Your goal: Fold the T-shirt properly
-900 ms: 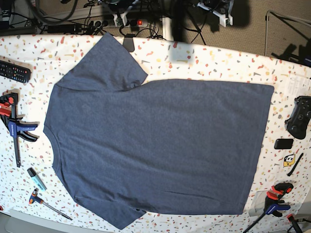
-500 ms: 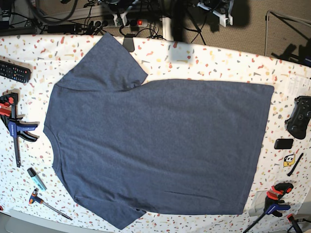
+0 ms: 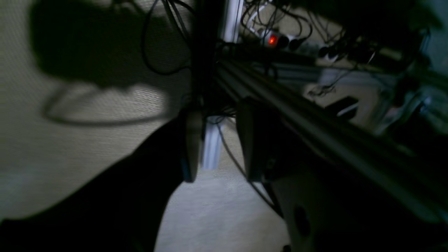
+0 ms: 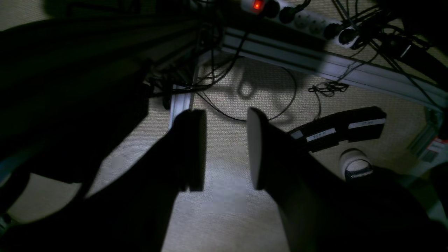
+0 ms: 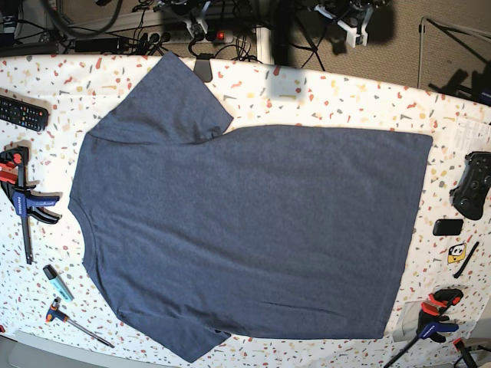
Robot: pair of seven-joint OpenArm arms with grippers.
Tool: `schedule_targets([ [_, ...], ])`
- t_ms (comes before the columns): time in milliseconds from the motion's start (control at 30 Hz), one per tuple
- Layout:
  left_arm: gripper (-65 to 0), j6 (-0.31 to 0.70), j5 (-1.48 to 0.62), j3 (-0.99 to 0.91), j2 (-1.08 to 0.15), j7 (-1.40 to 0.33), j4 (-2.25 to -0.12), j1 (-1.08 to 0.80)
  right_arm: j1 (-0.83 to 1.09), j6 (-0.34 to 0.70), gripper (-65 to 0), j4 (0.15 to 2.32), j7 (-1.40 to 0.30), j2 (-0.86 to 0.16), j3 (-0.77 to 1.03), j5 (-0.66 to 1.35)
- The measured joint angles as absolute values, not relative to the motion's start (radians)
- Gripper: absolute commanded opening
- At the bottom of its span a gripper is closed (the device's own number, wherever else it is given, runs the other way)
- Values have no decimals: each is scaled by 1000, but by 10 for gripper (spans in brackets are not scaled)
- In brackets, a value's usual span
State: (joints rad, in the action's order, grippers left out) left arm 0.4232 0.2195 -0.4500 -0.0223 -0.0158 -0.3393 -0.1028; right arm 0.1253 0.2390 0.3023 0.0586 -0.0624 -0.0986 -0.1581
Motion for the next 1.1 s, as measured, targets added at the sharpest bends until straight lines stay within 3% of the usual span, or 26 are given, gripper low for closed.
schedule_targets([
  [233,-446,430,204,-450,-22,-12,-443,-187,139,241,-446,307,41,-114,-99,-158],
  [433,-446,527,158,-449,-19,-36,-651,-313,241,300,-446,445,37,-171,-99,-98],
  [667,-446,550,133,-448,-20,-77,-973,-512,476,485,-446,804,27,-263,-99,-50],
  [1100,-450,554,131,-445,-25,-109,-1601,-818,990,482,-446,1619,-136,-497,-52,105],
])
